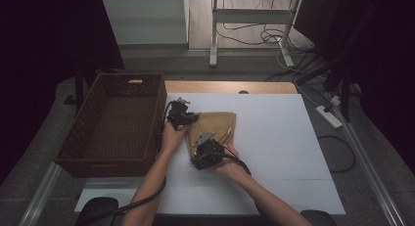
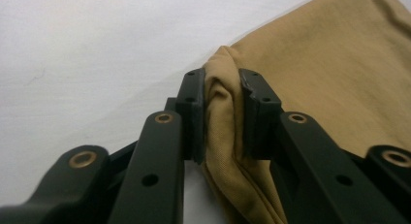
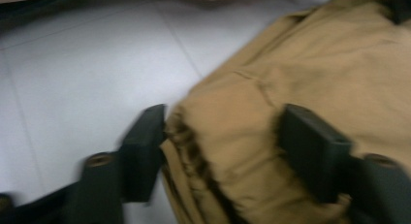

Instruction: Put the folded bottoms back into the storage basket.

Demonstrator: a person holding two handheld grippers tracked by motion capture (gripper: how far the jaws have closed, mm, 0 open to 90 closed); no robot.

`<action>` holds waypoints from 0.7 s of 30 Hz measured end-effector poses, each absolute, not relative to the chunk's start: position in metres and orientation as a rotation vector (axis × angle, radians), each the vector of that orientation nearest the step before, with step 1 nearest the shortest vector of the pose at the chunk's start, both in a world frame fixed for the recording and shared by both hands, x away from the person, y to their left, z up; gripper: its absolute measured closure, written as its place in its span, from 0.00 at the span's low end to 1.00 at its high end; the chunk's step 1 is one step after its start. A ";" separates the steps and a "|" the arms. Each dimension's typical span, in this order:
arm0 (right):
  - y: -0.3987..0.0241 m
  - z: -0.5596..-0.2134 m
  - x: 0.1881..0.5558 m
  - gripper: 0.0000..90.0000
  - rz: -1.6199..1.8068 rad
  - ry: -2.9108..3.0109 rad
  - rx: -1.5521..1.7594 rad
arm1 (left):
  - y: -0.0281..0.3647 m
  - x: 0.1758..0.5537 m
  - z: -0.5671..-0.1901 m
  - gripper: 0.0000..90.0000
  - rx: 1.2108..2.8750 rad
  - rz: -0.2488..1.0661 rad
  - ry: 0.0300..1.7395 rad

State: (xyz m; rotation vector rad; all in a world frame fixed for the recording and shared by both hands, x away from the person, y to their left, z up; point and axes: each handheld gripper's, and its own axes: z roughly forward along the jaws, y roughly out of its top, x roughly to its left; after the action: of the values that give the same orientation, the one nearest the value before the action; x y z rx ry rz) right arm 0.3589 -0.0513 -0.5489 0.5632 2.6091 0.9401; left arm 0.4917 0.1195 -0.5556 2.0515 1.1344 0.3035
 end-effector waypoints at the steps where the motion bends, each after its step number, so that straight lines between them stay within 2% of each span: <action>1: -0.052 -0.549 0.360 0.49 0.946 2.610 0.563 | 0.120 0.492 -0.556 0.81 2.051 0.300 1.136; 6: -0.053 -0.545 0.364 0.68 0.898 2.619 0.499 | 0.122 0.494 -0.556 0.81 2.036 0.270 1.145; 9: -0.058 -0.542 0.372 0.75 0.952 2.660 0.529 | 0.123 0.495 -0.556 0.81 2.020 0.246 1.156; 21: -0.071 -0.534 0.386 0.80 1.117 2.723 0.567 | 0.120 0.494 -0.550 0.86 1.972 0.256 1.148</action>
State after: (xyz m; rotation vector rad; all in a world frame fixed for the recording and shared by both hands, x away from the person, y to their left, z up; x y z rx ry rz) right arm 0.3864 -0.0714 -0.5338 0.5673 2.7227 1.1169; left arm 0.4936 0.1198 -0.5503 1.9719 1.1483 0.2557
